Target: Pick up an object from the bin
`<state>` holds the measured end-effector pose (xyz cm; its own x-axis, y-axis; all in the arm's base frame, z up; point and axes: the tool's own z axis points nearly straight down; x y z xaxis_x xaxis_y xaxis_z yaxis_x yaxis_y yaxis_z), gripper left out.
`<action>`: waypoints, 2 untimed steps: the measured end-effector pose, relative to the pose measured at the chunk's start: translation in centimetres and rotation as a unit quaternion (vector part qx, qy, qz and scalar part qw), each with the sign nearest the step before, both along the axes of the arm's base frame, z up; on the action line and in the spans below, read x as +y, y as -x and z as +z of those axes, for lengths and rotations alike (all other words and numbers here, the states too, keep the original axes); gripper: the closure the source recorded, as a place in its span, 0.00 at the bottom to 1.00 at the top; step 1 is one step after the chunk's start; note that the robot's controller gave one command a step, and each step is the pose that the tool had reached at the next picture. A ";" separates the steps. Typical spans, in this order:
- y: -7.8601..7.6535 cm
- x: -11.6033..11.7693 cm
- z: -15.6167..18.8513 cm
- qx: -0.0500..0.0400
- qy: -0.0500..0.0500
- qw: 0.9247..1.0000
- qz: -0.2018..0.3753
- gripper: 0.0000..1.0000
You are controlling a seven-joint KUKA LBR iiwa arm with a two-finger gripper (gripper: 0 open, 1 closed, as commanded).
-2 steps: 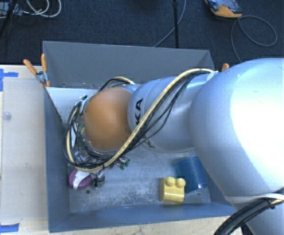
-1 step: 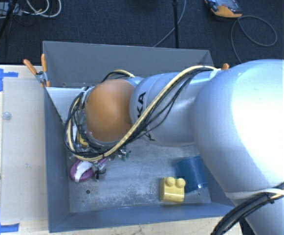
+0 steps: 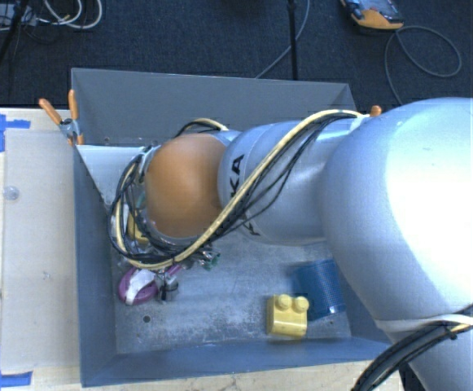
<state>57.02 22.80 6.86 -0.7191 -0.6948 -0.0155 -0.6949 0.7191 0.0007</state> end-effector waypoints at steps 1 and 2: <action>0.2 0.0 0.0 0.000 0.000 1.000 -0.001 1.00; 1.4 -0.2 0.8 0.002 0.000 1.000 -0.022 1.00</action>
Offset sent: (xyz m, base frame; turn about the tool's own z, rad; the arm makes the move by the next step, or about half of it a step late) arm -0.0133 -0.0015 0.0094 0.0416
